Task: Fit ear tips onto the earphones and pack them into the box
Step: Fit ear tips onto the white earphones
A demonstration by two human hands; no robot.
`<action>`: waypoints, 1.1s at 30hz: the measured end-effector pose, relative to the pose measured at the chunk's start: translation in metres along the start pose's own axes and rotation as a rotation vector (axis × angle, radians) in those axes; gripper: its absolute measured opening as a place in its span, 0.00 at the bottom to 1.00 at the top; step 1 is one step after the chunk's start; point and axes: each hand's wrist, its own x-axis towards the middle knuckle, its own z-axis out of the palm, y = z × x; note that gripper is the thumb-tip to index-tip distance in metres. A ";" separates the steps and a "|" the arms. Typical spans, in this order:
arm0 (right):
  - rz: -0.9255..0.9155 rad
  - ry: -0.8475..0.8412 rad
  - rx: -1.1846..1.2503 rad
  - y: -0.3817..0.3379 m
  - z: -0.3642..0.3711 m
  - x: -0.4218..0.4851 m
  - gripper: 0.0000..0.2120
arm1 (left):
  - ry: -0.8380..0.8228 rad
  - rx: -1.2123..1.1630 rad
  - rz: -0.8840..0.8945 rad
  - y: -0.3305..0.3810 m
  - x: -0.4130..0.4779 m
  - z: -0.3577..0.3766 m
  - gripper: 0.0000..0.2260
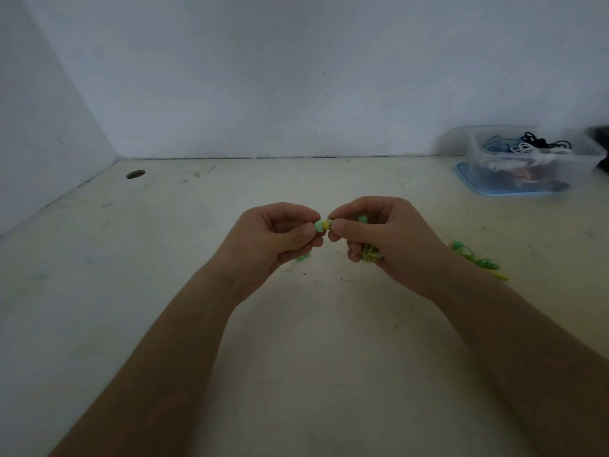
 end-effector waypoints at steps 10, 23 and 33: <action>-0.002 -0.045 -0.025 0.000 -0.002 0.000 0.04 | -0.022 -0.030 -0.031 0.000 -0.001 0.001 0.08; -0.021 -0.019 -0.119 0.000 -0.004 0.001 0.03 | -0.013 0.021 -0.032 0.000 -0.002 0.002 0.08; -0.044 -0.025 -0.163 0.000 -0.005 0.001 0.03 | -0.004 0.032 -0.039 0.000 -0.002 0.003 0.08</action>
